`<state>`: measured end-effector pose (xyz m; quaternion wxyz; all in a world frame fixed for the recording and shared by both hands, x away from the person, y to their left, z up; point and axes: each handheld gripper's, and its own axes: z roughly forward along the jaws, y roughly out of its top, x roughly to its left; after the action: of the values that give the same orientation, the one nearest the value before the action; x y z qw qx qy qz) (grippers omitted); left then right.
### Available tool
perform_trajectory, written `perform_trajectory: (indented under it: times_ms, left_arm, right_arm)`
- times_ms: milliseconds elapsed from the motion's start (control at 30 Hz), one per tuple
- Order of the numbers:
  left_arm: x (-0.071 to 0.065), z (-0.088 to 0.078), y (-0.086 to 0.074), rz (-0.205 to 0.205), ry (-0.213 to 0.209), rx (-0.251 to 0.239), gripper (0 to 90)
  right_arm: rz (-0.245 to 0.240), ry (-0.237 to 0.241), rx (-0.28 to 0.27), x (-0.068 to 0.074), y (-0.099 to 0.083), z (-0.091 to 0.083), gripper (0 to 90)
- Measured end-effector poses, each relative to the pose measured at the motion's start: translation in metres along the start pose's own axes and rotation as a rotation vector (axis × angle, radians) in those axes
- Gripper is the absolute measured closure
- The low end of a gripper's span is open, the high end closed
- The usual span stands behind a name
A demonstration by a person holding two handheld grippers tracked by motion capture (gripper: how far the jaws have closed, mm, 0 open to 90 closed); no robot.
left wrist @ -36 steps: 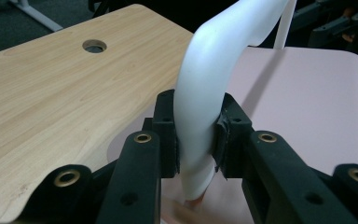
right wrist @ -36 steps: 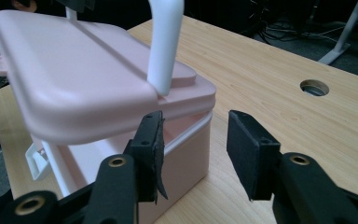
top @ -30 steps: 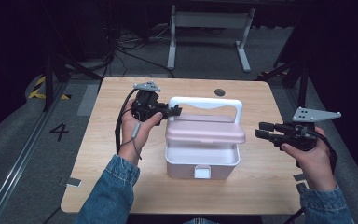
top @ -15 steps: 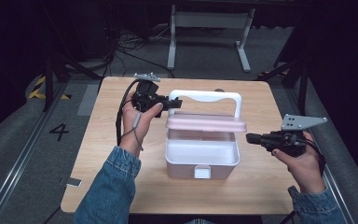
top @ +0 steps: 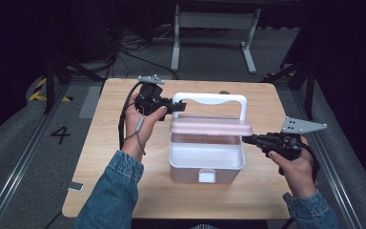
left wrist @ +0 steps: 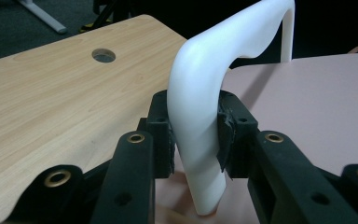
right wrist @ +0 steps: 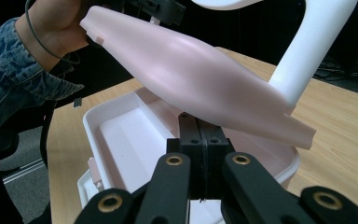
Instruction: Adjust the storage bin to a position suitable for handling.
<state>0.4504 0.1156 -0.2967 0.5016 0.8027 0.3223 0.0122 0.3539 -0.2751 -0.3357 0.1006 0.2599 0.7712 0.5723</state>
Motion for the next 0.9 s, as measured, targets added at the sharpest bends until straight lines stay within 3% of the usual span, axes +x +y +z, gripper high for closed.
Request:
perform_trajectory:
  times_ms: [67, 333, 467, 600, 700, 867, 900]
  left_arm:
    - [-0.001, 0.000, 0.000, 0.009, 0.007, -0.001, 69.0]
    - [-0.001, -0.007, -0.007, 0.045, 0.031, -0.020, 52.5]
    - [-0.001, -0.016, -0.009, 0.055, 0.040, -0.029, 51.9]
    - [-0.006, -0.035, -0.011, 0.124, 0.094, -0.028, 54.1]
    - [-0.009, -0.044, -0.012, 0.138, 0.102, -0.026, 54.1]
    - [-0.027, -0.065, -0.027, 0.216, 0.128, -0.013, 56.9]
    - [-0.027, -0.065, -0.027, 0.216, 0.128, -0.013, 57.3]
  right_arm:
    - [0.003, 0.000, -0.003, 0.000, 0.000, 0.000, 90.0]
    - [0.010, 0.006, 0.004, -0.001, -0.001, 0.002, 90.0]
    - [0.013, 0.007, 0.005, -0.001, -0.002, 0.002, 90.0]
    - [0.028, 0.020, 0.009, -0.001, -0.002, 0.001, 90.0]
    - [0.030, 0.018, 0.009, 0.000, -0.002, 0.001, 90.0]
    - [0.054, 0.022, 0.005, 0.000, 0.000, 0.001, 90.0]
    - [0.056, 0.023, 0.005, 0.000, 0.000, 0.000, 90.0]
